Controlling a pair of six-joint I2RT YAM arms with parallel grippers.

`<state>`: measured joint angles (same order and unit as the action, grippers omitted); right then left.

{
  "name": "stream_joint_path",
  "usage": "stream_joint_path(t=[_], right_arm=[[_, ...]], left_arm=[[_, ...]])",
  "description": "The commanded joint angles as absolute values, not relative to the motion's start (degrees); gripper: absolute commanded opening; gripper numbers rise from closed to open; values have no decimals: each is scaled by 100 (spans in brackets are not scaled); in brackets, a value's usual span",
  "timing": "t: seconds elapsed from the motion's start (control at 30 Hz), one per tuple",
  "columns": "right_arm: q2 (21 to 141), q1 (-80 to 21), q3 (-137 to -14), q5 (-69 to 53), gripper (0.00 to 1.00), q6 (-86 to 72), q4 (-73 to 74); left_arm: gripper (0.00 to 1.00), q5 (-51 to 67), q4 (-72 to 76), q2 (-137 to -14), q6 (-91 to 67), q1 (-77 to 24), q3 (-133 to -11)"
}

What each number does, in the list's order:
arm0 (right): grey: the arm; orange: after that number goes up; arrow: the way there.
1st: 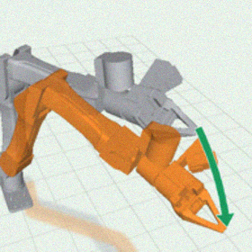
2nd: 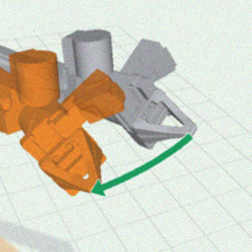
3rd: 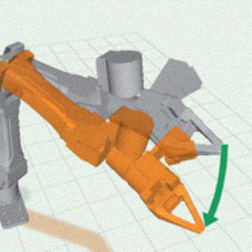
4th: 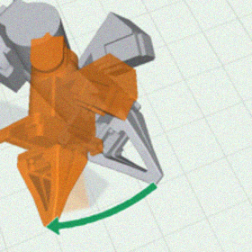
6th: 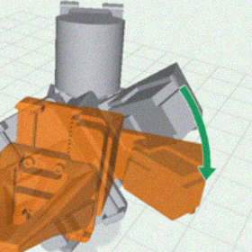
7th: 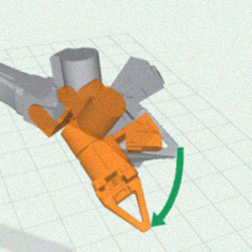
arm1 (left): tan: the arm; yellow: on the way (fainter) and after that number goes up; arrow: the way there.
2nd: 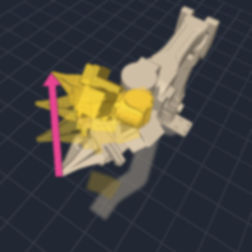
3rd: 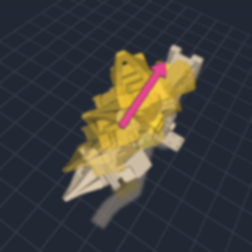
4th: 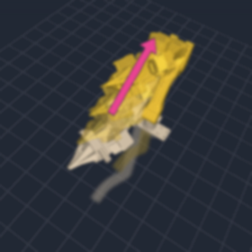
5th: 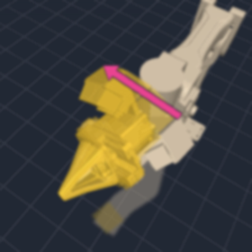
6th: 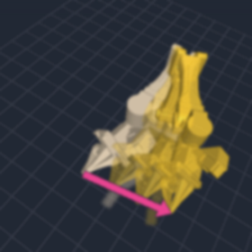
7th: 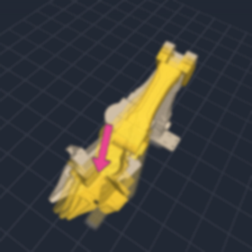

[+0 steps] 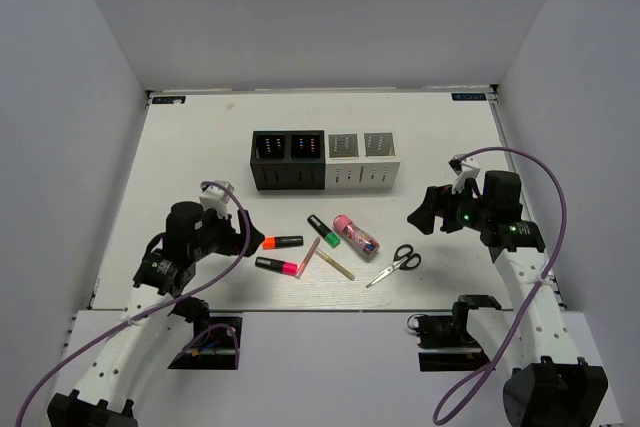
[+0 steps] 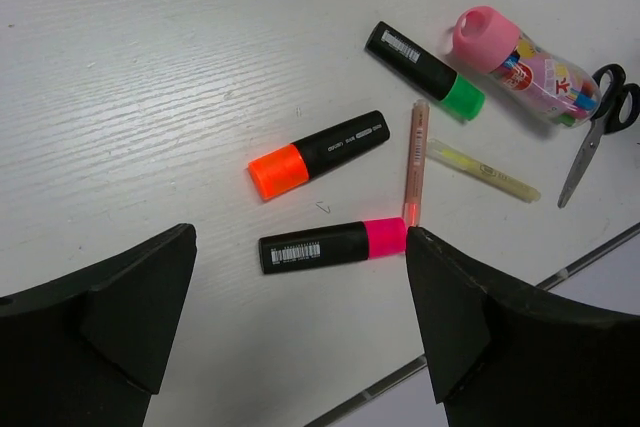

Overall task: Sort the stationery into containers
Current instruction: Pick up the stationery from the center of the board.

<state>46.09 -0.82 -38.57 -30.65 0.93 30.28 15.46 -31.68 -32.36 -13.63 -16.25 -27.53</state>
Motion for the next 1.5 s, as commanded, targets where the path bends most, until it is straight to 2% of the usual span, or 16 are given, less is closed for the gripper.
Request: stream_joint_path(t=[0.0,0.37,0.43,0.47,0.5,0.57,0.6,0.63,0.67,0.7,0.73,0.8,1.03,1.13,1.17,1.47], right_arm=[[4623,-70,-4034,-3173,90,35,3041],[4553,-53,-3841,-4060,90,1281,3410],[4675,-62,-3832,-4218,65,1562,3611],[4728,-79,-3884,-4297,43,1730,3717],[4781,-62,-3972,-4359,0,1810,3892],[4930,-70,-3999,-4613,0,1872,4042],[4913,-79,-3990,-4710,0,1959,4060],[4930,-70,-3973,-4972,37,1995,4087],[4922,-70,-3938,-5096,61,2108,4096],[4957,-88,-3903,-5219,78,2179,4113],[4992,-97,-3928,-5473,90,2214,4113],[5123,-158,-3937,-5580,90,2206,4105],[5475,-833,-3920,-4757,56,1758,3367],[5528,-1370,-3946,-3615,56,1854,3050],[5624,-1484,-4059,-2916,63,1854,2971],[6933,-3040,-4983,-1003,84,1732,2953]], left_arm=[[95,1740,-2997,-3313,-1397,-1600,-2698],[85,1644,-3067,-3436,-1433,-1608,-2742],[71,1609,-3103,-3454,-1433,-1608,-2777],[38,1600,-3146,-3472,-1407,-1608,-2795],[22,1556,-3190,-3480,-1406,-1600,-2804],[4,1433,-3252,-3498,-1415,-1600,-2856],[2,1415,-3261,-3524,-1415,-1600,-2865],[6,1328,-3261,-3472,-1424,-1600,-2848],[39,1284,-3278,-3454,-1441,-1600,-2856],[59,1231,-3270,-3445,-1459,-1591,-2856],[72,1109,-3278,-3428,-1459,-1608,-2856],[91,1055,-3296,-3393,-1468,-1600,-2839],[92,1090,-3296,-3498,-1503,-1600,-2865],[92,1107,-3331,-3524,-1512,-1600,-2900],[92,1116,-3331,-3516,-1503,-1608,-2909],[92,1151,-3392,-3656,-1494,-1591,-2944]])
